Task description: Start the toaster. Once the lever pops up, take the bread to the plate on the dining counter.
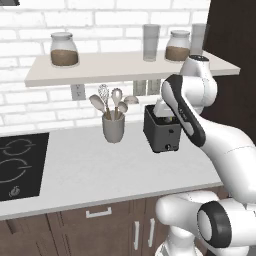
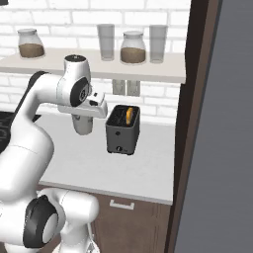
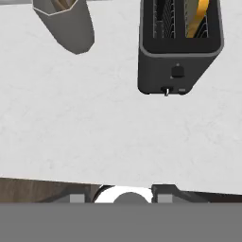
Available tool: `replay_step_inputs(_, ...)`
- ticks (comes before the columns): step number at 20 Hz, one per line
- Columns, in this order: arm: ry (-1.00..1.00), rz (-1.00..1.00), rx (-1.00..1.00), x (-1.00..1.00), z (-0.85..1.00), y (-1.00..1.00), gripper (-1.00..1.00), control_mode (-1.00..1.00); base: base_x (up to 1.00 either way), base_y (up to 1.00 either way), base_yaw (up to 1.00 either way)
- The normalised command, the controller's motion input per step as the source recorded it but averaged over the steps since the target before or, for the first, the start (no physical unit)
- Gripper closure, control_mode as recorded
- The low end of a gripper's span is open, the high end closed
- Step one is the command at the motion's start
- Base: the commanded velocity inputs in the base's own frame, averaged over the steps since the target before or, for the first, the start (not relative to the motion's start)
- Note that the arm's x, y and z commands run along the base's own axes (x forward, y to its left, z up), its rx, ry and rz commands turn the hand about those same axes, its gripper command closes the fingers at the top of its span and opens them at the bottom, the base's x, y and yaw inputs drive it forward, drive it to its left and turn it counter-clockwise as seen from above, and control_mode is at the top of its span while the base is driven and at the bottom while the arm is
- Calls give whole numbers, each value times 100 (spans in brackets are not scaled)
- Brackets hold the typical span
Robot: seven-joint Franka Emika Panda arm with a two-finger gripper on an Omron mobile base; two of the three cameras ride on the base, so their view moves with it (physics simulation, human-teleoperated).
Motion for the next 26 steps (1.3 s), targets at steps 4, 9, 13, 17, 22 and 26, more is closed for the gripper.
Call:
replay_step_inputs(4,0,0,0,-4,-9,-11,-100,-100,0,0,0)
replay_step_inputs(9,-13,4,0,-53,-41,-52,-100,-100,0,0,0)
replay_step_inputs(13,-17,6,0,-13,-62,-57,-100,-100,0,0,0)
replay_step_inputs(17,-16,3,0,43,-38,-18,-100,-100,0,0,0)
replay_step_inputs(22,0,1,0,100,-2,0,-100,-100,0,0,0)
replay_step_inputs(26,0,0,2,100,0,0,-100,-100,0,0,0)
